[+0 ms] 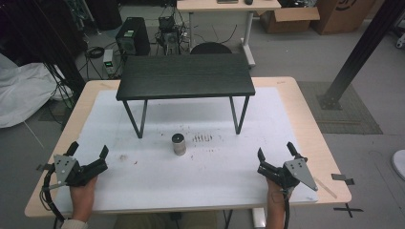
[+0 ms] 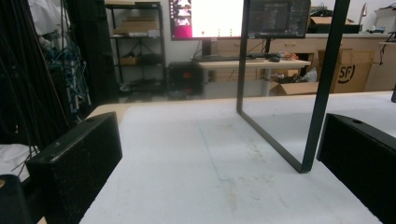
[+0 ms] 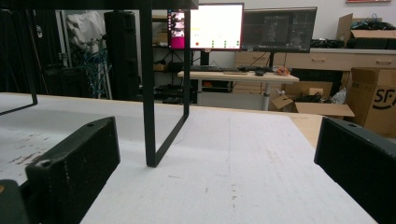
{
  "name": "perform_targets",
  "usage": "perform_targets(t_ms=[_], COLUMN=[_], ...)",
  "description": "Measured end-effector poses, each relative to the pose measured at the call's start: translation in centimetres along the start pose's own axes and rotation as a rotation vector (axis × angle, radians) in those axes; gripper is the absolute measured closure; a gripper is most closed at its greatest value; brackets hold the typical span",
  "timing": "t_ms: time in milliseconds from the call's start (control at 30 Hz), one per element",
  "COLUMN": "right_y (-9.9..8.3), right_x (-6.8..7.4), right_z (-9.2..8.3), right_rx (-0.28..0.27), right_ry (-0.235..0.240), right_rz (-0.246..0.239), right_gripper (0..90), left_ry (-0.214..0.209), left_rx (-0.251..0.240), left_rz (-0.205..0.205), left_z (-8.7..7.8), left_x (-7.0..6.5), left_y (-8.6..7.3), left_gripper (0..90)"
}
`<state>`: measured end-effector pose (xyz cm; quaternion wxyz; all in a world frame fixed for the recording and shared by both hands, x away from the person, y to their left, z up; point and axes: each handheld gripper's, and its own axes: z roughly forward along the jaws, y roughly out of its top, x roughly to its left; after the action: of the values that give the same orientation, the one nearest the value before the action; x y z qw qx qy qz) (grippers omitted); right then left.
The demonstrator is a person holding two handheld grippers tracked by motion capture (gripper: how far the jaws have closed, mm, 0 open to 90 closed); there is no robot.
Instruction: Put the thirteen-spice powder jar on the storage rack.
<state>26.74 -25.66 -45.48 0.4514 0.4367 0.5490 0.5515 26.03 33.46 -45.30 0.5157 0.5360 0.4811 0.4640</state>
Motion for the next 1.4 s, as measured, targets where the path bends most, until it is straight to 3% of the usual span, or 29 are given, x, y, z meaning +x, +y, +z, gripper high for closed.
perform_targets(t_ms=[1400], right_y=[0.11], right_x=[-0.18], right_z=[0.23], right_rx=[0.021], right_ry=[0.004], right_rz=[0.015], right_gripper=[0.0], left_ry=[-0.001], left_rx=[-0.009], left_rz=[0.0], left_z=[-0.08], left_x=[-0.01], left_y=[-0.02], left_gripper=[0.6])
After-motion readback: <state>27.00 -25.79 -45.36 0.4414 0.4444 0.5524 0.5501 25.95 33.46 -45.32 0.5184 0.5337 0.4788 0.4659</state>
